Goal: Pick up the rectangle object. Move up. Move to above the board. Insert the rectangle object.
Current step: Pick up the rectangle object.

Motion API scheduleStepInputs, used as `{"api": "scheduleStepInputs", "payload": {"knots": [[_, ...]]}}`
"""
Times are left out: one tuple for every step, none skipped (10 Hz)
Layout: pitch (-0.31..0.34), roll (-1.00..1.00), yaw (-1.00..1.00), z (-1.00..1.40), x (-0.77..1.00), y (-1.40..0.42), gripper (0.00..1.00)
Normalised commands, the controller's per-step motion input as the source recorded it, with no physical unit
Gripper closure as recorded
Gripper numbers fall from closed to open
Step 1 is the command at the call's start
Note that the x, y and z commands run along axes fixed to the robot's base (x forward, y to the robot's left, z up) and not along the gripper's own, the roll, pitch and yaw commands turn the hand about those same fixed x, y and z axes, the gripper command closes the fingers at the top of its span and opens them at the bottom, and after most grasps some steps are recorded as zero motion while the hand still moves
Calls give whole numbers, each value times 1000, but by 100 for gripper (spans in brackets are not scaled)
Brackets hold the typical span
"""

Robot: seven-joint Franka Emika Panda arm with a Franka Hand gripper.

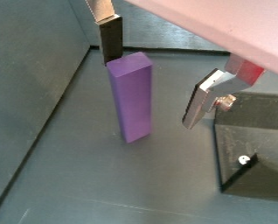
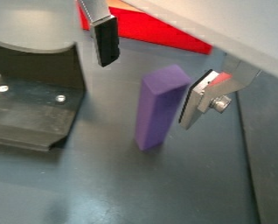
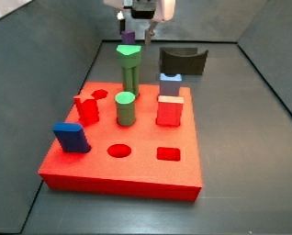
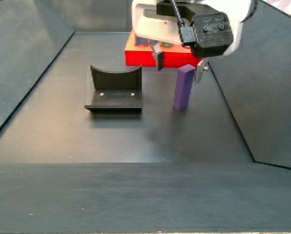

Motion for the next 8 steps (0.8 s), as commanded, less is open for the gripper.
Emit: {"api": "scheduleStepInputs", "payload": {"knots": [[-29,0,-903,-183,-266,0,0],[0,-43,-711,-126,-431,60,0],[0,-6,0,0,0,0,0],[3,-154,0,0,126,251,0],[0,0,0,0,0,0,100],[0,0,0,0,0,0,100],[0,0,0,0,0,0,100],[0,0,0,0,0,0,100]]}}
